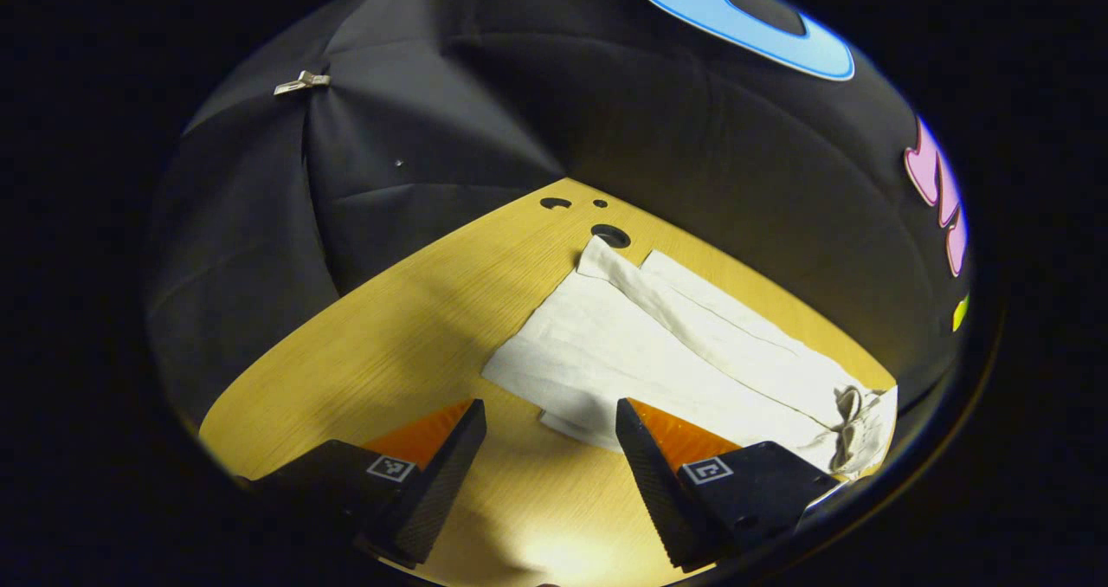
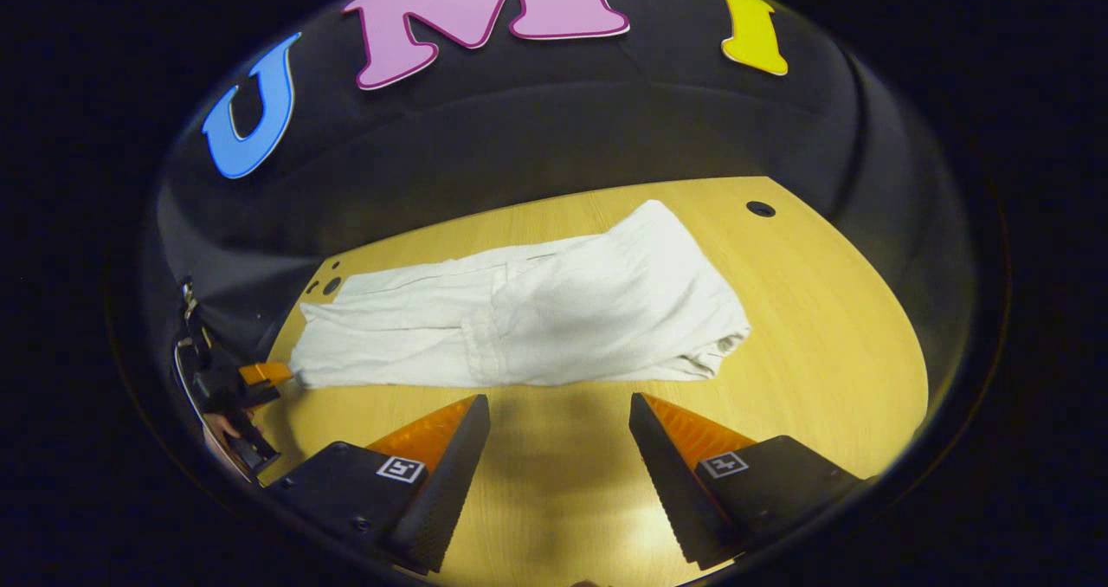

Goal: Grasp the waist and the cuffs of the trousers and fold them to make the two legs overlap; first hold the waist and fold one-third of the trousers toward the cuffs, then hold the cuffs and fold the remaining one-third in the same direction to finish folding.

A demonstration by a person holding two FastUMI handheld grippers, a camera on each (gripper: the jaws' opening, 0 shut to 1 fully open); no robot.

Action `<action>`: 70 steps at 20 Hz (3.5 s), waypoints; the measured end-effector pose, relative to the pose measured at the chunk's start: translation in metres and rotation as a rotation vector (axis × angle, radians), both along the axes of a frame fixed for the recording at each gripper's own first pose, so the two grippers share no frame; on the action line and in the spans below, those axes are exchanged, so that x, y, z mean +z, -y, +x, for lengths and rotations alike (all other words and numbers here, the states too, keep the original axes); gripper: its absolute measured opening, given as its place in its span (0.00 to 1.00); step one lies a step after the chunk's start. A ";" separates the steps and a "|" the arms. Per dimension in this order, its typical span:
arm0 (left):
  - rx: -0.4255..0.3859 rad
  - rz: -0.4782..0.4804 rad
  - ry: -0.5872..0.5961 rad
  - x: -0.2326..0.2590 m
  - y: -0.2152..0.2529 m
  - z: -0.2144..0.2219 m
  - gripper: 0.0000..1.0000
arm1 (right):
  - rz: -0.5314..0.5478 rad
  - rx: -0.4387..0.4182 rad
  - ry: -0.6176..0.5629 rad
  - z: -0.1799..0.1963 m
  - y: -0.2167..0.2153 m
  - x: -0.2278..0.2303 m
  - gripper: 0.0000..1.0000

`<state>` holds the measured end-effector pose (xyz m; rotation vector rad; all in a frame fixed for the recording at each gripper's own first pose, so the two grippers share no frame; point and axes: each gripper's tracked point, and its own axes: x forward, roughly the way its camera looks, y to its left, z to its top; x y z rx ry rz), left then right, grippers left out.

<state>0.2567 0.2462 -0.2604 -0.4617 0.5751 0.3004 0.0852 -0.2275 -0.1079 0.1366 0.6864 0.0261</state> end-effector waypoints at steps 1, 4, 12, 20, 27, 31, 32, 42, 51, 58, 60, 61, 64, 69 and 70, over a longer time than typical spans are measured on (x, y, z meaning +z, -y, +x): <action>0.007 0.018 -0.025 -0.008 0.002 0.003 0.96 | -0.009 0.008 -0.009 -0.015 0.005 -0.001 0.99; 0.015 0.093 -0.058 -0.018 0.005 0.015 0.99 | -0.028 0.021 -0.040 -0.053 0.016 -0.005 0.99; -0.082 0.178 -0.077 -0.017 0.027 0.029 0.80 | 0.022 -0.067 -0.072 -0.093 0.041 -0.009 0.99; -0.207 0.143 -0.042 -0.014 0.048 0.037 0.25 | 0.026 -0.126 -0.065 -0.118 0.065 -0.012 0.99; -0.261 0.097 -0.044 -0.010 0.052 0.039 0.05 | 0.004 -0.190 -0.032 -0.134 0.094 -0.002 0.99; -0.176 -0.050 0.043 0.023 0.051 0.038 0.06 | 0.002 -0.227 -0.006 -0.135 0.116 0.014 0.99; -0.172 -0.065 0.074 0.038 0.051 0.041 0.05 | -0.001 -0.234 0.004 -0.135 0.122 0.019 0.99; -0.278 -0.022 0.269 0.170 0.123 0.055 0.05 | -0.025 -0.185 0.053 -0.127 0.161 0.034 0.99; -0.430 -0.031 0.401 0.262 0.275 0.053 0.05 | 0.025 -0.185 0.067 -0.120 0.210 0.031 0.99; -0.557 -0.072 0.469 0.302 0.397 0.033 0.05 | 0.048 -0.170 0.066 -0.120 0.246 0.028 0.99; -0.592 -0.078 0.467 0.303 0.431 0.026 0.05 | 0.047 -0.164 0.065 -0.121 0.256 0.026 0.99; -0.606 -0.085 0.462 0.303 0.444 0.021 0.05 | 0.047 -0.161 0.065 -0.123 0.261 0.026 0.99; -0.640 -0.108 0.445 0.294 0.485 0.013 0.05 | 0.052 -0.154 0.064 -0.126 0.273 0.023 0.99; -0.683 -0.109 0.340 0.243 0.533 -0.008 0.05 | 0.054 -0.139 0.059 -0.135 0.284 0.018 0.99; -0.688 -0.104 0.313 0.232 0.541 -0.007 0.05 | 0.054 -0.134 0.059 -0.137 0.286 0.017 0.99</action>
